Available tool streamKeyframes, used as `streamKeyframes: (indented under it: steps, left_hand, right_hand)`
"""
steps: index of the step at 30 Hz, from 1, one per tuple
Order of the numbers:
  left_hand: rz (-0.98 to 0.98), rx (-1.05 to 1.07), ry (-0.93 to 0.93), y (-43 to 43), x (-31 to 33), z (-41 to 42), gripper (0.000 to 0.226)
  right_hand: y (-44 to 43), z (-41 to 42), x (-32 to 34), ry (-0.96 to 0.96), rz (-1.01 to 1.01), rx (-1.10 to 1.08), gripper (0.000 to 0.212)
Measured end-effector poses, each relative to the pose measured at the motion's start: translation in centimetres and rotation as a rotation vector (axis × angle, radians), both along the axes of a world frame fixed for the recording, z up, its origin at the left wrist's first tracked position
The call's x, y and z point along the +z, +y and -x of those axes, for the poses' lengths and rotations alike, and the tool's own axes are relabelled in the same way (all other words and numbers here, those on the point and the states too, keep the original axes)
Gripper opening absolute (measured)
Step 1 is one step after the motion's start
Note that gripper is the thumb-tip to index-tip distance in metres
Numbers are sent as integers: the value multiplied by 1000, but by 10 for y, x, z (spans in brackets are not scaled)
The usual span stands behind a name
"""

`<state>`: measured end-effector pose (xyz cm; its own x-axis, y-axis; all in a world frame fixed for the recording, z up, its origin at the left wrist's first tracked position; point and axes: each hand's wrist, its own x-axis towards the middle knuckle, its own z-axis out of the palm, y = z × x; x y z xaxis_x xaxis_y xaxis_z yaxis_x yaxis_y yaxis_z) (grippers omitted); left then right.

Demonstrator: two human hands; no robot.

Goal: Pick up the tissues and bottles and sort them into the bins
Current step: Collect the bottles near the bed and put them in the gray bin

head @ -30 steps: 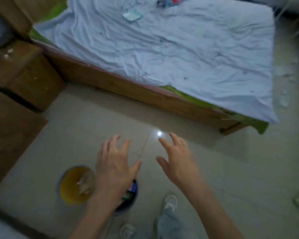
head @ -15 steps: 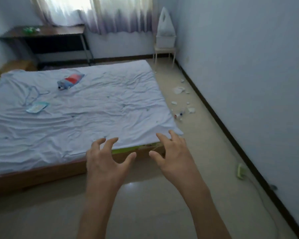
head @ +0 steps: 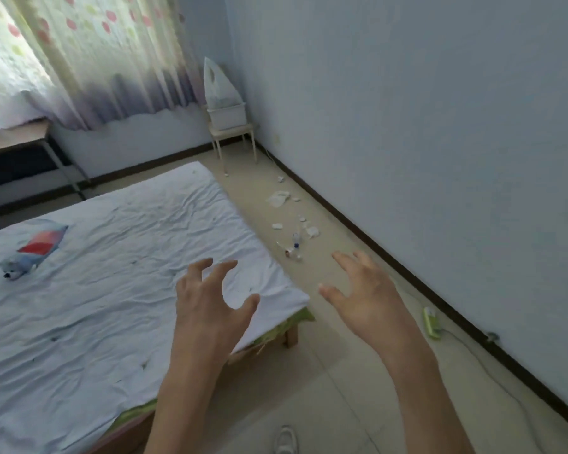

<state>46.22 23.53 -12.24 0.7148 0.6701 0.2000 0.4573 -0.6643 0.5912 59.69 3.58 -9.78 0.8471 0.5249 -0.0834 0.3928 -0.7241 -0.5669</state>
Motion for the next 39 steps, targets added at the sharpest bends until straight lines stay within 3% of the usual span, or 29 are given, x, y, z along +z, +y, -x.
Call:
streamKeyframes:
  steps: [7, 16, 23, 29, 39]
  left_hand:
    - [-37, -178, -49, 64, 32, -135, 67]
    - [21, -336, 42, 75, -17, -287, 65]
    - [30, -199, 7, 92, -36, -438, 63]
    - [87, -15, 2, 98, -27, -552, 64]
    - [118, 207, 128, 147, -57, -641, 66]
  right_hand:
    - [32, -89, 13, -2, -80, -184, 67]
    - [33, -206, -18, 77, -23, -310, 65]
    - [51, -379, -46, 75, -41, -189, 66]
    - [57, -530, -31, 60, -41, -89, 62]
    - [94, -686, -101, 248, 62, 13, 62]
